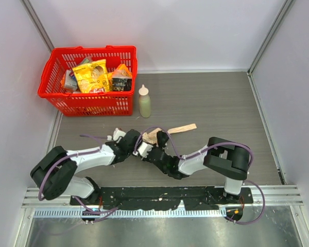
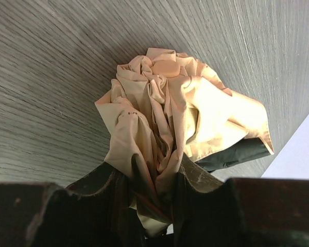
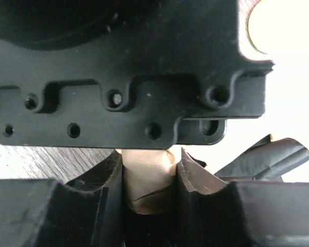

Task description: Put away the umbrella

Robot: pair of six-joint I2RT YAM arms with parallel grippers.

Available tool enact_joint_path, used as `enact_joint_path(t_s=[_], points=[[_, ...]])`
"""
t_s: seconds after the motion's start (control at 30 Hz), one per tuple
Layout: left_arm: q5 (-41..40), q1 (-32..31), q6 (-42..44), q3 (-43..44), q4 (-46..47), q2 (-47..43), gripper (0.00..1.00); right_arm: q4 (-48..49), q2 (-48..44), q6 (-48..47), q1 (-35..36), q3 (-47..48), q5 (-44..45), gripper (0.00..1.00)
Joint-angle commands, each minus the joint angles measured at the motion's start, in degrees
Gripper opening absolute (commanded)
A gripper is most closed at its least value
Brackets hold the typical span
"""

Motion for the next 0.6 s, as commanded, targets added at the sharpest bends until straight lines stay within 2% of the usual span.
enact_joint_path(t_s=[0.0, 0.07, 0.1, 0.17, 0.27, 0.37, 0.43, 0.57], points=[[2.2, 0.2, 2.2, -2.7, -9.1, 0.3, 0.0, -7.7, 2.3, 9.2, -2.2, -2.4, -4.9, 0.01], [3.1, 1.4, 6.6, -3.7, -3.6, -0.4, 0.0, -7.5, 1.6, 12.1, -4.5, -3.7, -11.5, 0.01], [3.9, 2.1, 8.0, -4.1, -2.2, -0.5, 0.05, -7.5, 1.3, 12.7, -6.1, -3.9, -14.0, 0.01], [5.5, 4.1, 9.9, -6.0, 2.9, -1.0, 0.25, -7.3, 0.9, 14.5, -8.5, -4.3, -21.6, 0.01], [6.9, 5.6, 10.9, -8.5, 9.0, -1.7, 0.63, -6.0, 1.0, 16.6, -11.4, -4.8, -34.9, 0.01], [6.7, 5.9, 12.4, -7.8, 8.7, -1.2, 0.89, -3.9, 1.2, 21.0, -15.2, -5.5, -41.9, 0.01], [6.6, 5.9, 12.2, -7.7, 8.7, -0.1, 1.0, -2.4, 1.5, 23.2, -17.6, -5.6, -47.0, 0.01], [5.3, 5.8, 12.4, -7.6, 7.9, 2.3, 1.0, 1.2, 2.7, 27.7, -22.1, -5.6, -57.7, 0.01]])
